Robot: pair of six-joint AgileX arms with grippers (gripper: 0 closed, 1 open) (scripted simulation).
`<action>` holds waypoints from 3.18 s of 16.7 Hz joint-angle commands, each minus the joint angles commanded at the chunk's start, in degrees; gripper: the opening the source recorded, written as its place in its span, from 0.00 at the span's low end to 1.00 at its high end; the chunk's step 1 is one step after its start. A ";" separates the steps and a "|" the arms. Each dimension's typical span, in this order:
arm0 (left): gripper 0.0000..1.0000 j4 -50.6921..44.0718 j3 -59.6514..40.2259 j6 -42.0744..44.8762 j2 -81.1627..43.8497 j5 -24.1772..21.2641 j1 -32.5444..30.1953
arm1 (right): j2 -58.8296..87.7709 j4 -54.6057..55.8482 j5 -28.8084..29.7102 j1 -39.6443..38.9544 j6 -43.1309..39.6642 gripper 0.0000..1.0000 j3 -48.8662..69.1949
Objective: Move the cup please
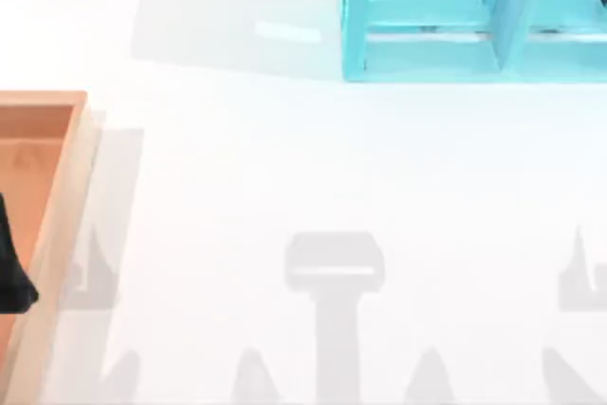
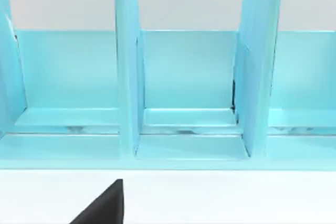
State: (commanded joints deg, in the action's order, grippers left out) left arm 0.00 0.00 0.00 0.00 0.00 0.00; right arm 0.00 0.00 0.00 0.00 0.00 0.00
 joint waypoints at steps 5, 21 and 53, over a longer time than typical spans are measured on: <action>1.00 0.00 0.00 0.00 0.00 0.00 0.00 | 3.74 -3.59 0.09 1.01 -0.88 1.00 3.70; 1.00 0.00 0.00 0.00 0.00 0.00 0.00 | 78.40 -62.34 0.03 14.48 -13.97 1.00 62.48; 1.00 0.00 0.00 0.00 0.00 0.00 0.00 | 97.49 -49.62 0.05 16.84 -16.15 0.62 57.01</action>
State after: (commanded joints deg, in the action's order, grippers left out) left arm 0.00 0.00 0.00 0.00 0.00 0.00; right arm 97.49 -49.62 0.05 16.84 -16.15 57.01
